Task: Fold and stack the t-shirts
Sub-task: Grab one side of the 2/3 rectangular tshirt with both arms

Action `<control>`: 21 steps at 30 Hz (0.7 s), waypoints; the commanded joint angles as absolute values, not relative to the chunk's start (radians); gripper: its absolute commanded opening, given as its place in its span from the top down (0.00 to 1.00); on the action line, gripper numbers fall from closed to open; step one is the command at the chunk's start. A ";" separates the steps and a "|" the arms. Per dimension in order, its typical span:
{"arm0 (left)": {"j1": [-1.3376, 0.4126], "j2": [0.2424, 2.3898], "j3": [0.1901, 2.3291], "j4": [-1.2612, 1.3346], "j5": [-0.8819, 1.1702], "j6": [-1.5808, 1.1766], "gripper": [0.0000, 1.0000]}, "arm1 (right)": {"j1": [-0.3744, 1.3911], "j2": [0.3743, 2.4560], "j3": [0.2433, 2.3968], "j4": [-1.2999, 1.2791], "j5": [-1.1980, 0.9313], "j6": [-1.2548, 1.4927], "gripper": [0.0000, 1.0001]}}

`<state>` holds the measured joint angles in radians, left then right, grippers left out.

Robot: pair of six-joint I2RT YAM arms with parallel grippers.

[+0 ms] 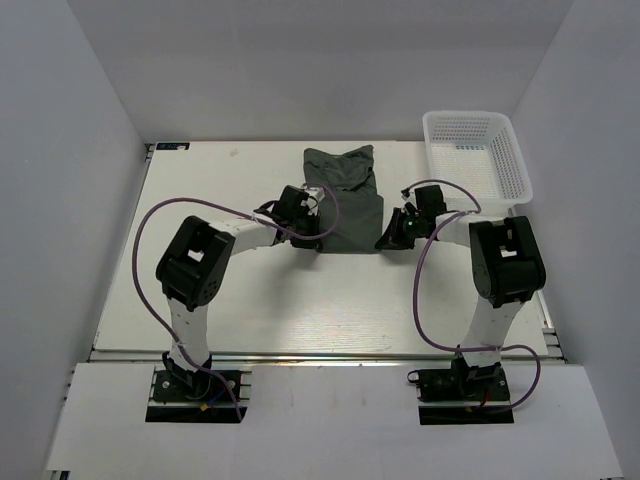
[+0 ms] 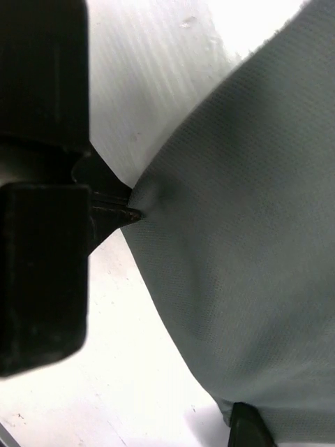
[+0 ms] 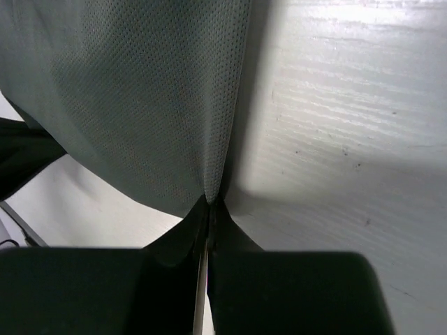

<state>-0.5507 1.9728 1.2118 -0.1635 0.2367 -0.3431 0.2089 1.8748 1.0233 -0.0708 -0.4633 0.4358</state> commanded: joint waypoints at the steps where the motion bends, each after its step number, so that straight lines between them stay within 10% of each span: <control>1: -0.561 1.907 1.181 -0.227 0.190 -0.344 1.00 | 0.206 1.821 0.987 -0.072 -0.445 0.434 1.00; 21: -0.707 1.252 0.799 -0.553 0.669 -0.420 1.00 | 0.278 0.982 0.546 -0.568 -0.633 0.416 1.00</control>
